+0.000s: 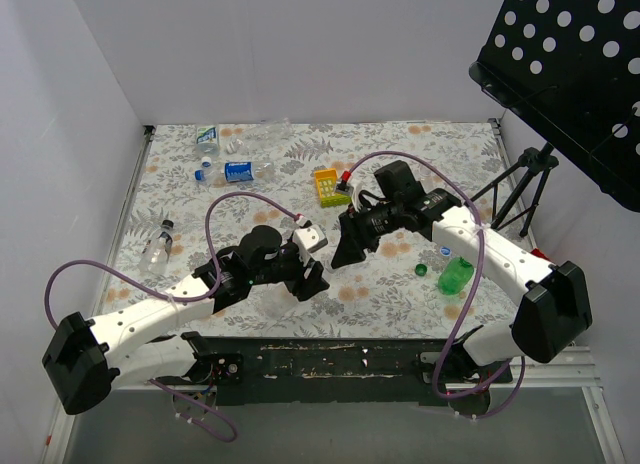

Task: Unscrew the bottle caps
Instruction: Unscrew the bottle cap from the plastic bottle.

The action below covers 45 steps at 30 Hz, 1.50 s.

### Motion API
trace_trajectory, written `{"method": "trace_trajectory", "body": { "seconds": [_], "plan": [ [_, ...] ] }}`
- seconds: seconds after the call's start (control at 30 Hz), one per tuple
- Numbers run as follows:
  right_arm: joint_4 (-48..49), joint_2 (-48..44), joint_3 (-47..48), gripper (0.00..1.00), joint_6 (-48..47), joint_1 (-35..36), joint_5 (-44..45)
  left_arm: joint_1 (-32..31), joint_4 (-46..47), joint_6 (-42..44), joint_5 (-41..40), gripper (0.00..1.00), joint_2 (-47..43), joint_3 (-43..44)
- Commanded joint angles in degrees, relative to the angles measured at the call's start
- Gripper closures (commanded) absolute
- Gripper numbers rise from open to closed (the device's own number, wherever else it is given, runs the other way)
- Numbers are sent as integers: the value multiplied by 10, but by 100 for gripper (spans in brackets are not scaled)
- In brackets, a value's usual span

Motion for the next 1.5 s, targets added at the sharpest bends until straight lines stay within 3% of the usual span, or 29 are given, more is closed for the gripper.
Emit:
{"method": "trace_trajectory", "body": {
  "seconds": [0.0,0.17,0.27,0.43,0.53,0.63,0.77,0.9,1.07,1.23,1.47],
  "plan": [
    [5,3,5,40,-3,6,-2,1,13,-6,-10,100,-5,16],
    [-2,7,9,63,-13,10,-15,1,14,-5,-11,100,-4,13],
    [-9,8,13,65,-22,13,-17,1,13,-5,-12,100,-7,14],
    [-16,4,18,79,-41,16,-30,1,10,-5,-12,100,-11,12],
    [-48,6,33,90,-160,19,-88,1,6,1,1,100,-17,10],
    [-189,20,83,95,-439,25,-166,0,1,17,44,100,-23,6],
    [-292,26,121,96,-681,79,-82,1,-1,31,94,100,-37,-2],
    [-200,-19,70,94,-735,101,-3,1,-4,38,117,100,-47,-11],
    [-209,-10,105,94,-717,101,5,0,-16,32,109,100,-55,-16],
    [-185,-25,79,89,-678,101,-4,1,-3,25,100,100,-66,-30],
    [-152,-29,76,70,-590,95,-9,1,3,21,83,100,-58,-26]
  ]
}}
